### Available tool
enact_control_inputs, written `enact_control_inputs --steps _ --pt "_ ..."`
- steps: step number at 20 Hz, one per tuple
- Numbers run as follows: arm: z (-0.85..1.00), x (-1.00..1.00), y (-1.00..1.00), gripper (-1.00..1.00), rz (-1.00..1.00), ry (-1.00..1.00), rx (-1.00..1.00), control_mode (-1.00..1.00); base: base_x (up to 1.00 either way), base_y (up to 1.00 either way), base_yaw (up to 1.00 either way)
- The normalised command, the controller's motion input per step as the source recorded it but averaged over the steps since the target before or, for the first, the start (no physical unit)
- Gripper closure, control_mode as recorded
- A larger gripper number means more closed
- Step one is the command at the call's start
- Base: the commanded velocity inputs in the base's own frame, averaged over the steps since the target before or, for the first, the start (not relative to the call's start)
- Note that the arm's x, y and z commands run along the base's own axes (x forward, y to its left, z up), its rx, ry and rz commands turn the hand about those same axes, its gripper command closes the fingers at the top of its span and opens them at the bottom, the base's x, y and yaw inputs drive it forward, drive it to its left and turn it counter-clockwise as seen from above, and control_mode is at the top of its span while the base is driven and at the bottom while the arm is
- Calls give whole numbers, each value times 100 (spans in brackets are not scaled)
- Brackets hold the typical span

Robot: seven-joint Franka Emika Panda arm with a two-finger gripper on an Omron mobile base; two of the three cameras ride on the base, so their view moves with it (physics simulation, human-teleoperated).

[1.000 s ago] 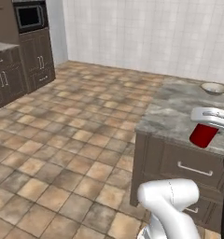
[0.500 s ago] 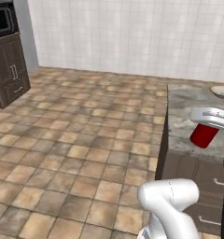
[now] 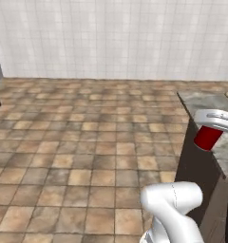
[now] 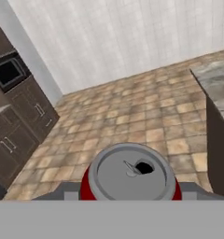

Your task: Open the fridge, grab two sodas, and place both sodas inside the bowl with ice on the dining counter.

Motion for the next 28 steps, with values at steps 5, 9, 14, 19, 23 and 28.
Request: enact_control_inputs --steps 5,9,14,19,23,28 --pt "0 0 0 100 0 0 0 100 91 76 -42" --pt "0 0 0 100 0 0 0 100 87 71 -45" --pt "0 0 0 100 0 0 0 100 85 68 -47" --pt "0 0 0 100 0 0 0 100 82 65 -48" --pt "0 0 0 100 0 0 0 100 76 60 -51" --pt "0 0 0 100 0 0 0 100 70 56 -53"
